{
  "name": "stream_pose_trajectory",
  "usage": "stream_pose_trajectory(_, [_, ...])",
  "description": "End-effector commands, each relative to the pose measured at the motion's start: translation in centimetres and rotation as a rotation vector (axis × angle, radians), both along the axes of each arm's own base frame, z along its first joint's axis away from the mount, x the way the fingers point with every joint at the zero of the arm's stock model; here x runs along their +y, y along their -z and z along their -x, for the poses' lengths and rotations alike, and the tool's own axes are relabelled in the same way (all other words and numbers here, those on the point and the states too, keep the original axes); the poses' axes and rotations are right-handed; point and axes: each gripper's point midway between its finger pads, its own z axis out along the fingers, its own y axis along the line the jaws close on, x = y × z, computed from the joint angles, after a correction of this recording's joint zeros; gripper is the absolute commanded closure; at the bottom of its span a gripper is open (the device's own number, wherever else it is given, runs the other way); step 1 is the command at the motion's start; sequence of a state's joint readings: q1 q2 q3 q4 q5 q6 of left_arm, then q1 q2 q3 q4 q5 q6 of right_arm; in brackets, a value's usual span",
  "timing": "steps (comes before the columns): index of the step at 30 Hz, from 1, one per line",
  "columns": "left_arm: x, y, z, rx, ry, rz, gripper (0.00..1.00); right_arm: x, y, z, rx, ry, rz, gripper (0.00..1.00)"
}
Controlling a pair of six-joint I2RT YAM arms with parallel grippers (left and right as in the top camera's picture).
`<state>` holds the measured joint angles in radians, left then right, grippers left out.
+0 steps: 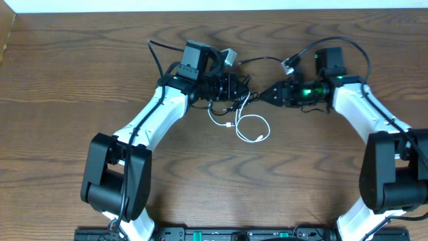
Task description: Untangle cables
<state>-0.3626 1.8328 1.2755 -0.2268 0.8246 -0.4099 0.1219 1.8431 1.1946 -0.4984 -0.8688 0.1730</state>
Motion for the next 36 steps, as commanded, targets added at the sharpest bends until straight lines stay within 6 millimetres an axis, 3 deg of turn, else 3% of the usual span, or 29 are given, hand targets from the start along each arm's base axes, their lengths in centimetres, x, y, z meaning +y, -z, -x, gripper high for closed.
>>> stream_pose_trajectory(1, [0.1,-0.1,-0.1,0.039,-0.033,0.012,0.92,0.7,0.9,0.3,0.081,0.053,0.033,0.41])
stream_pose_trajectory(7, [-0.2,-0.1,0.2,0.068,-0.04,0.022,0.92,0.9,1.6,0.3,0.13,0.11,0.072,0.4])
stream_pose_trajectory(20, [-3.3,-0.1,2.7,0.074,0.042,0.02,0.93,0.7,2.2,0.1,0.15,0.152,0.11,0.41])
stream_pose_trajectory(24, [-3.6,-0.2,2.9,0.073,0.05,0.02,0.92,0.3,2.6,-0.1,0.145,0.172,0.14,0.57])
stream_pose_trajectory(28, [-3.5,0.0,2.8,0.039,0.062,0.005,0.93,-0.9,3.4,-0.6,0.131,0.214,0.212,0.96])
stream_pose_trajectory(36, [-1.3,1.5,1.8,0.035,0.006,-0.086,0.92,-8.1,5.7,-2.3,0.106,0.411,0.478,0.99])
